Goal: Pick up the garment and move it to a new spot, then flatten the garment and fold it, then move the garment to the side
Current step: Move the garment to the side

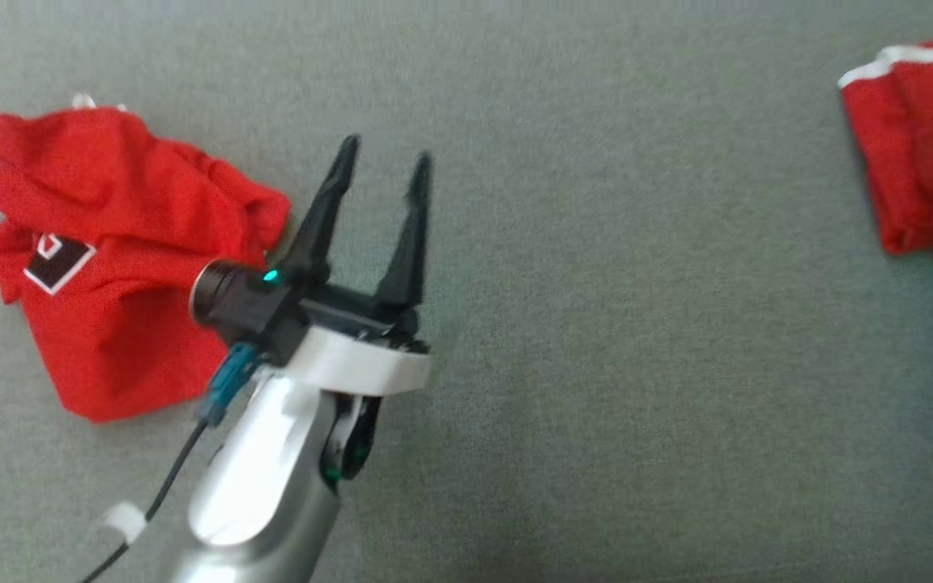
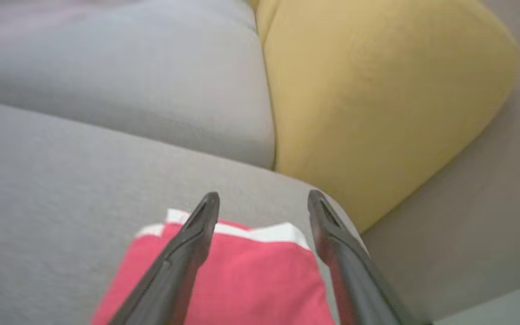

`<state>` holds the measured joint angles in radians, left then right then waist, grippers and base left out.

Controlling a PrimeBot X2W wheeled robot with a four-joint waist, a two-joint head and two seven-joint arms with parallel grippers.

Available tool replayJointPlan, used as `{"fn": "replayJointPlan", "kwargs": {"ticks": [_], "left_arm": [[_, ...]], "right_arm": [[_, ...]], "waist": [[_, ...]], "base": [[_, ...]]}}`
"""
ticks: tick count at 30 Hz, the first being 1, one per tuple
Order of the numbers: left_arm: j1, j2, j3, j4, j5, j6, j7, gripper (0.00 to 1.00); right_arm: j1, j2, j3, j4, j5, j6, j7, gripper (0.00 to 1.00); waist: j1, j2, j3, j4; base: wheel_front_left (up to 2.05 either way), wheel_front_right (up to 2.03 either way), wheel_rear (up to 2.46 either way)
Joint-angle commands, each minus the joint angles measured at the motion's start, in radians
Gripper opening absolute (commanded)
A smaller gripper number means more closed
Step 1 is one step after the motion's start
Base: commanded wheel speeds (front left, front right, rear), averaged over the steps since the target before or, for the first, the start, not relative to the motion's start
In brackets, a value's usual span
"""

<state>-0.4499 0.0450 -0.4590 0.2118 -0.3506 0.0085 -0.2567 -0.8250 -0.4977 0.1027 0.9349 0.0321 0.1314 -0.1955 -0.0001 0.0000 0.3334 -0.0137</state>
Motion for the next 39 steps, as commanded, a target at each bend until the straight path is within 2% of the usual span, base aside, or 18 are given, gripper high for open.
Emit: {"fn": "replayJointPlan", "kwargs": {"ticks": [1, 7, 12, 18, 23, 30, 39], "left_arm": [[0.007, 0.005, 0.049, -0.037, 0.009, 0.0, -0.005, 1.0], [0.093, 0.005, 0.151, -0.056, 0.03, -0.006, -0.005, 1.0], [0.165, 0.005, 0.215, -0.071, 0.047, -0.017, -0.005, 1.0], [0.236, 0.005, 0.242, -0.08, 0.048, -0.027, -0.005, 1.0], [0.28, 0.005, 0.254, -0.07, 0.033, -0.029, -0.005, 1.0], [0.315, 0.005, 0.257, -0.05, 0.027, -0.037, -0.005, 1.0], [0.326, 0.005, 0.262, -0.051, 0.014, -0.031, -0.005, 1.0]], "right_arm": [[0.011, 0.003, 0.017, -0.048, 0.015, -0.001, -0.018, 1.0], [0.062, 0.101, 0.037, -0.193, 0.096, -0.001, -0.036, 1.0], [0.131, 0.187, 0.037, -0.363, 0.16, -0.001, -0.006, 1.0], [0.283, 0.321, 0.0, -0.564, 0.19, -0.001, 0.047, 1.0], [0.444, 0.419, -0.029, -0.659, 0.193, -0.001, 0.064, 1.0], [0.607, 0.445, -0.021, -0.65, 0.165, -0.001, 0.013, 1.0], [0.649, 0.447, -0.004, -0.637, 0.185, -0.001, -0.029, 1.0]], "waist": [[0.0001, 0.0, -0.057, -0.013], [0.0001, 0.0, -0.162, -0.026], [0.0001, 0.0, -0.23, -0.03], [0.0001, 0.0, -0.278, -0.025], [0.0001, 0.0, -0.303, -0.019], [0.0001, 0.0, -0.318, -0.008], [0.0001, 0.0, -0.313, -0.004]], "base": [[0.0, 0.0, 0.0], [0.0, 0.0, 0.0], [0.0, 0.0, 0.0], [0.0, 0.0, 0.0], [0.0, 0.0, 0.0], [0.0, 0.0, 0.0], [0.0, 0.0, 0.0]]}}
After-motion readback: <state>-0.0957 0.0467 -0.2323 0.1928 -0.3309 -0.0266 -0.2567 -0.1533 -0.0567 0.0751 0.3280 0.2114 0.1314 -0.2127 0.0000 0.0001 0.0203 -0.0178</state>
